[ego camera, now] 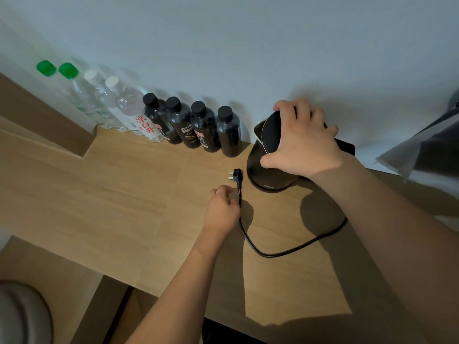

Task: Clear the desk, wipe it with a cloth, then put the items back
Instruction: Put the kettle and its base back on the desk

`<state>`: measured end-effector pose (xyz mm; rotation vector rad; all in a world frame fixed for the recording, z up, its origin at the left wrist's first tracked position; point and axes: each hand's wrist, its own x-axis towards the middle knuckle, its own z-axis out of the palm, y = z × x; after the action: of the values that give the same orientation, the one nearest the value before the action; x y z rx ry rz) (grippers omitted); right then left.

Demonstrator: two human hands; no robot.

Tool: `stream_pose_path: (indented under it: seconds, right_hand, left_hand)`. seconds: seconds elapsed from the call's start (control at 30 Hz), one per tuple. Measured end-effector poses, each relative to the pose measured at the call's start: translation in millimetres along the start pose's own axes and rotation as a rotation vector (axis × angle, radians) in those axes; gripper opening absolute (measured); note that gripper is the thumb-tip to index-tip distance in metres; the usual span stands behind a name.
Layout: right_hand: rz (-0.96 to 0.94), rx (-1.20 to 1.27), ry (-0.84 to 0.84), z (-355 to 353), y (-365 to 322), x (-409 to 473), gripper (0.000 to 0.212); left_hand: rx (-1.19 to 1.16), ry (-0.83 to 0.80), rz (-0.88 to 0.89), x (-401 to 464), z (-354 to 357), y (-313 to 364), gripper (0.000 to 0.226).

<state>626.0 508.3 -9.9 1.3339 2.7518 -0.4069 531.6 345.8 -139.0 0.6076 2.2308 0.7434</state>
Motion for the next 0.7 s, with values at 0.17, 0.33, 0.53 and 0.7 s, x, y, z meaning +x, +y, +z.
stream_pose_path:
  seconds: [0.17,0.33,0.53,0.7]
  right_hand:
    - [-0.097,-0.019,0.004,11.9,-1.6,11.2,0.097]
    - [-0.165,-0.106,0.065,25.3,-0.2,16.8,0.099]
    - [-0.212,-0.159,0.221,30.6,2.6,16.5,0.086]
    - [-0.214,-0.126,0.248,31.8,1.8,12.8,0.08]
  left_hand:
    - [-0.048,-0.017,0.004,5.5,-18.8,5.3,0.031]
    - [-0.041,0.021,0.045,9.8,-36.7,13.6,0.031]
    - [-0.019,-0.032,0.096,11.5,-39.8,35.3,0.037]
    - [0.048,-0.007,0.141,4.7,-34.8,46.0,0.037]
